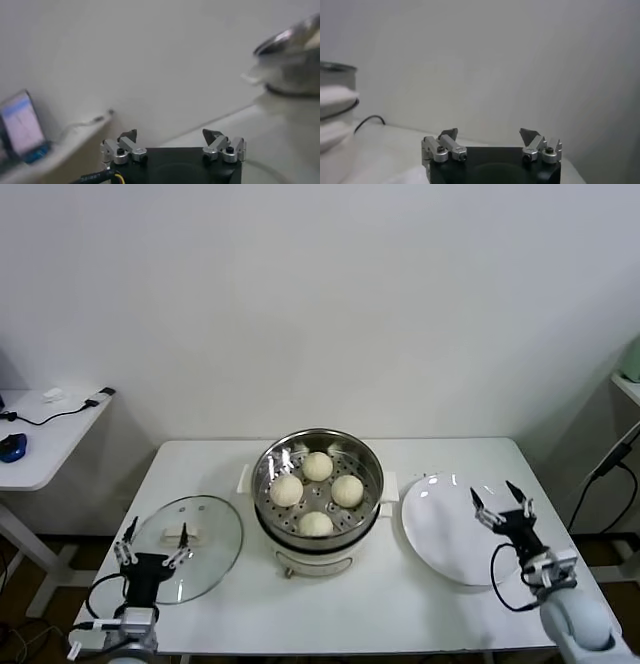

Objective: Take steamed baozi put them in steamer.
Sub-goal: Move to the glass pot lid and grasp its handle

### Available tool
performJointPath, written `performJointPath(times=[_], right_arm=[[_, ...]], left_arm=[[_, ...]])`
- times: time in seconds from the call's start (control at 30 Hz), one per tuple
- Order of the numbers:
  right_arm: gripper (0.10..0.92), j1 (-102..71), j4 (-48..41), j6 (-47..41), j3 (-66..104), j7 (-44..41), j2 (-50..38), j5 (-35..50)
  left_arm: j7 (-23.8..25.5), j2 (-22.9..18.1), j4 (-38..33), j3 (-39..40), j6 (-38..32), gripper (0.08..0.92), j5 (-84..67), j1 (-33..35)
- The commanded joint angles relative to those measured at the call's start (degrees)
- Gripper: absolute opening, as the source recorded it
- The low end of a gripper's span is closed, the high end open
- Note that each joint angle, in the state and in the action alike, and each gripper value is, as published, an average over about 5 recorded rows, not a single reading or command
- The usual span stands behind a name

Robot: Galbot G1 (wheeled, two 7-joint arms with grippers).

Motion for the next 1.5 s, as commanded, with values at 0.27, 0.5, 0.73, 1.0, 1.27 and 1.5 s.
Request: performJointPath(times=[0.27,0.5,0.73,1.0,1.27,1.5], right_arm=[[0.823,-10.85,2.8,3.66,6.94,1.71,13.56,-9.2],[0.823,-10.7,3.29,2.81,7.1,2.0,13.16,-8.99],[0.823,-10.94,3.74,2.09,7.26,1.7,12.7,-9.0],[0.823,-11.05,3.32,2.12,7.35,0.99,12.57,-8.66],[0.823,-11.0,2.5,2.24,7.22,0.65,12.41,-8.71],[0.823,-10.3,2.14,2.14,6.98,0.56,12.54,-8.8]], left_arm=[[-25.56,10.21,27.29,1.21,-12.12,0.823,59.74,-1.38],[-19.38,8.84,25.29,1.45,-9.12,0.823,59.75,-3.41],[-11.61,6.96,22.46,2.69,-3.82,0.823,57.46,-6.12],[-4.76,6.15,23.25,4.6,7.52,0.823,56.26,-10.1],[-2.78,5.69,22.4,5.22,12.07,0.823,52.45,-12.19],[-3.9,4.41,23.49,6.53,10.45,0.823,51.59,-12.99]])
